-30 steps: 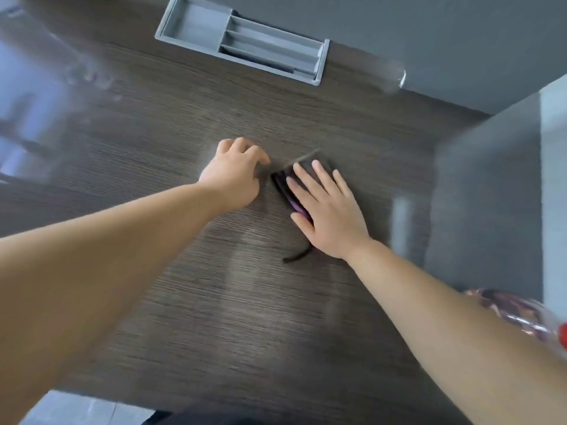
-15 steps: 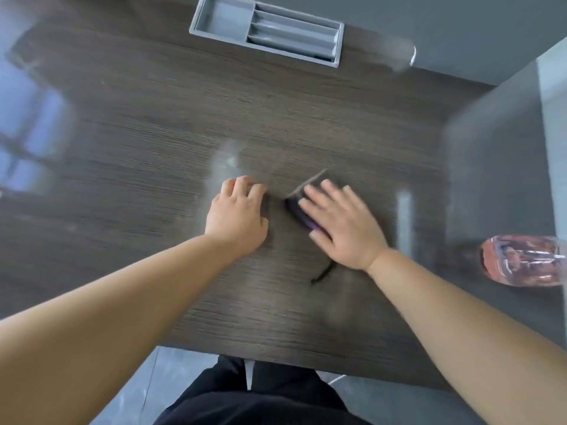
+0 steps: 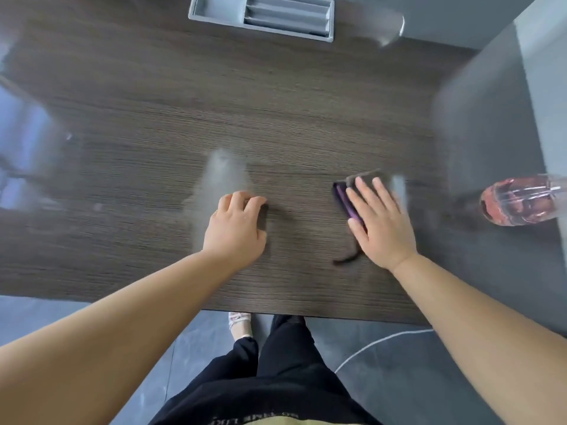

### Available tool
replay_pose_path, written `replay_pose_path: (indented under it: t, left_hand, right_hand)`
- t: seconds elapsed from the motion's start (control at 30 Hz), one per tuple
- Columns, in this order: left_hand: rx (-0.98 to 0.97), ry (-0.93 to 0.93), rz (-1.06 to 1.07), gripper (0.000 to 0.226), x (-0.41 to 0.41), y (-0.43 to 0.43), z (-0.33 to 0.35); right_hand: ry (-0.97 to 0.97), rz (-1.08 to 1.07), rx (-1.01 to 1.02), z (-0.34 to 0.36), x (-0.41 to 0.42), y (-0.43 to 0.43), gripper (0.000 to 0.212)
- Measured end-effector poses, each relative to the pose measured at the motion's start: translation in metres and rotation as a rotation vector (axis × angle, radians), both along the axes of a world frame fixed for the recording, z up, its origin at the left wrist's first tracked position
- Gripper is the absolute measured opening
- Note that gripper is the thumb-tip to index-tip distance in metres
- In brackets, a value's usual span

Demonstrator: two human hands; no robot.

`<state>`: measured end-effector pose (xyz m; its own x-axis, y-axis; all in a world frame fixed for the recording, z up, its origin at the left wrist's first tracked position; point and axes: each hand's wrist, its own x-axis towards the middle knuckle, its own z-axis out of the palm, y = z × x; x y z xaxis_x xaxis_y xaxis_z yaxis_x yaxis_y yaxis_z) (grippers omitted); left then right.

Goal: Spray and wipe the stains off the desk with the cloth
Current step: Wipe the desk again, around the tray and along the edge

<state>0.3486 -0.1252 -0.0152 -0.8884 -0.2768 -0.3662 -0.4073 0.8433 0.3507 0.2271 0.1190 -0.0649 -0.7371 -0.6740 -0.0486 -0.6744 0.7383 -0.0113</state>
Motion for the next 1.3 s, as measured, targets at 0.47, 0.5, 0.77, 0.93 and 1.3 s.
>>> replay_pose_path:
  t: [0.47, 0.5, 0.77, 0.93, 1.3]
  left_hand:
    - [0.024, 0.038, 0.000, 0.054, 0.036, 0.007, -0.004]
    - [0.022, 0.028, -0.005, 0.055, 0.040, 0.009, -0.005]
    - [-0.081, 0.028, 0.100, 0.054, 0.065, 0.016, -0.007]
    - [-0.147, -0.009, 0.145, 0.055, 0.082, 0.011, -0.008]
    - [-0.101, -0.112, 0.113, 0.058, 0.099, -0.013, -0.004]
  right_hand:
    - [0.045, -0.043, -0.039, -0.003, 0.067, 0.027, 0.054]
    - [0.039, -0.319, -0.054, -0.001, 0.064, 0.025, 0.057]
    - [-0.025, 0.397, -0.083, -0.007, 0.133, -0.056, 0.053]
    - [0.050, 0.176, -0.077, -0.009, 0.085, 0.024, 0.052]
    - [-0.048, 0.648, -0.090, -0.011, 0.117, -0.042, 0.051]
